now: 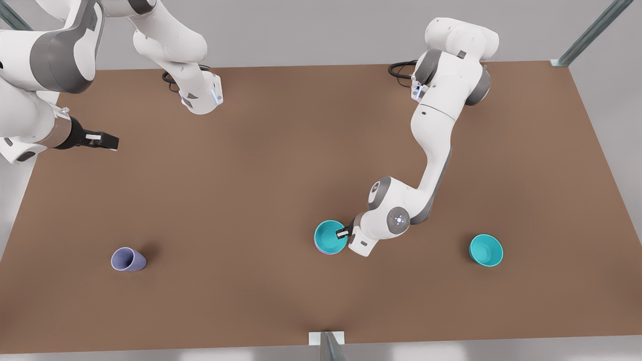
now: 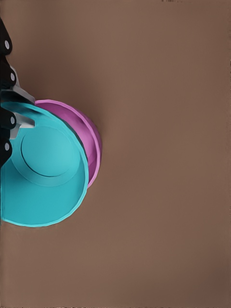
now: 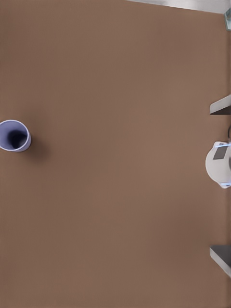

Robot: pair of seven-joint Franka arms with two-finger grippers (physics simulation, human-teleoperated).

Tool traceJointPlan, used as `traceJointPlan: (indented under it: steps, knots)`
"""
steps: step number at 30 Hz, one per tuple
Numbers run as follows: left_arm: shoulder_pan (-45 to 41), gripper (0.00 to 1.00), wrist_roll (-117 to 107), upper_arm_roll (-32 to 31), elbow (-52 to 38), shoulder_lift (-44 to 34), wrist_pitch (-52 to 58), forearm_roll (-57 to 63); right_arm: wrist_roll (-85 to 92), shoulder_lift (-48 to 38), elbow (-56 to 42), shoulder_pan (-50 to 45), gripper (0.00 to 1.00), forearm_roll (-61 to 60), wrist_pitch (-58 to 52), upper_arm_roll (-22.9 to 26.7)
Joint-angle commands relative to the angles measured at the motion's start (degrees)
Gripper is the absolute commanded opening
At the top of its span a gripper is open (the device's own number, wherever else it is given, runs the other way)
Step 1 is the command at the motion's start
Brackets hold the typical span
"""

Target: Stack the blue bowl on the pink bowl

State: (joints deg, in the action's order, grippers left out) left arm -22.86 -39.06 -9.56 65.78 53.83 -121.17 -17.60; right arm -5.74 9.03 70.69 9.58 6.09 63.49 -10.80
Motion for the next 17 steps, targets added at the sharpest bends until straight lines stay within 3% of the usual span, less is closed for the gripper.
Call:
traceJointPlan:
  steps: [1, 4, 6, 7, 9, 11, 12, 17]
  knots:
    - [0.5, 1.00, -1.2, 0.0, 0.0, -0.1, -0.1, 0.3, 0.6, -0.1, 0.0, 0.0, 1.00, 0.0, 0.0, 0.0]
    - [1.9, 1.00, -1.2, 0.6, -0.1, -2.9, 4.5, 0.8, 0.6, 0.0, 0.1, 0.0, 1.00, 0.0, 0.0, 0.0]
    - [2.5, 1.00, 16.4, 16.6, -0.3, -16.2, 37.2, 1.3, 0.6, 0.1, 0.1, 0.0, 1.00, 0.0, 0.0, 0.0]
    - [2.5, 1.00, 23.3, 21.8, -0.4, -23.3, 45.8, 6.6, 0.6, 0.1, 0.0, 0.0, 1.00, 0.0, 0.0, 0.0]
    - [2.6, 1.00, 25.4, 21.5, -1.0, -30.4, 53.8, 12.1, 0.6, 0.1, 0.0, 0.0, 1.00, 0.0, 0.0, 0.0]
    - [3.9, 1.00, 26.0, 19.8, 4.3, -40.0, 53.5, 14.5, 0.6, 0.0, 0.0, 0.0, 1.00, 0.0, 0.0, 0.0]
    - [5.5, 1.00, 27.2, 16.0, 14.4, -47.9, 45.2, 15.1, 0.6, 0.0, 0.0, 0.0, 1.00, 0.0, 0.0, 0.0]
    - [5.5, 1.00, 26.7, 16.0, 14.9, -47.2, 47.2, 14.4, 0.6, 0.0, 0.0, 0.0, 1.00, 0.0, 0.0, 0.0]
